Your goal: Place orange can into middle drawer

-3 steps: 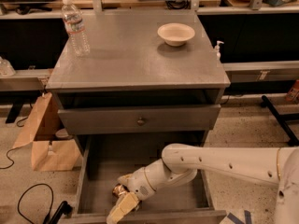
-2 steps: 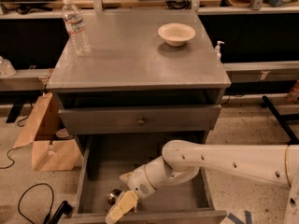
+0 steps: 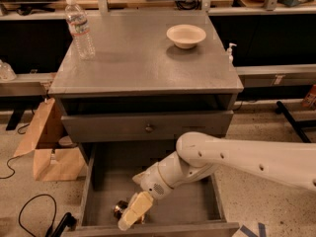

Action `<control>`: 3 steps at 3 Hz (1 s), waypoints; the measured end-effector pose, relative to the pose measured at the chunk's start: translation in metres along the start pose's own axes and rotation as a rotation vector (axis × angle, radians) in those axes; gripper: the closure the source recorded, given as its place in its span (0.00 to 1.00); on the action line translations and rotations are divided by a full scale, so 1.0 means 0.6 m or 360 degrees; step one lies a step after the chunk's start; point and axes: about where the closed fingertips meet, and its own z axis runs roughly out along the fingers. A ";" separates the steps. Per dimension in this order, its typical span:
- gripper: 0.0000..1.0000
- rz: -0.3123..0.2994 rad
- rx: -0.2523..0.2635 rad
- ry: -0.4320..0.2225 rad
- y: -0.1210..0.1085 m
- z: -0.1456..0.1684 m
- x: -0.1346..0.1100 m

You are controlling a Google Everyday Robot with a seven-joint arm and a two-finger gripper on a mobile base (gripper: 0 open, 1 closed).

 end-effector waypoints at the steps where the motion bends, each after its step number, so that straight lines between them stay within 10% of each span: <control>1: 0.00 0.0027 0.0126 0.0190 0.032 -0.128 -0.002; 3: 0.00 -0.0135 0.0414 0.0360 0.177 -0.406 -0.068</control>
Offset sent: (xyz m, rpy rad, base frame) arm -0.0470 -0.1880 0.2776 -0.4098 -0.2050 0.0688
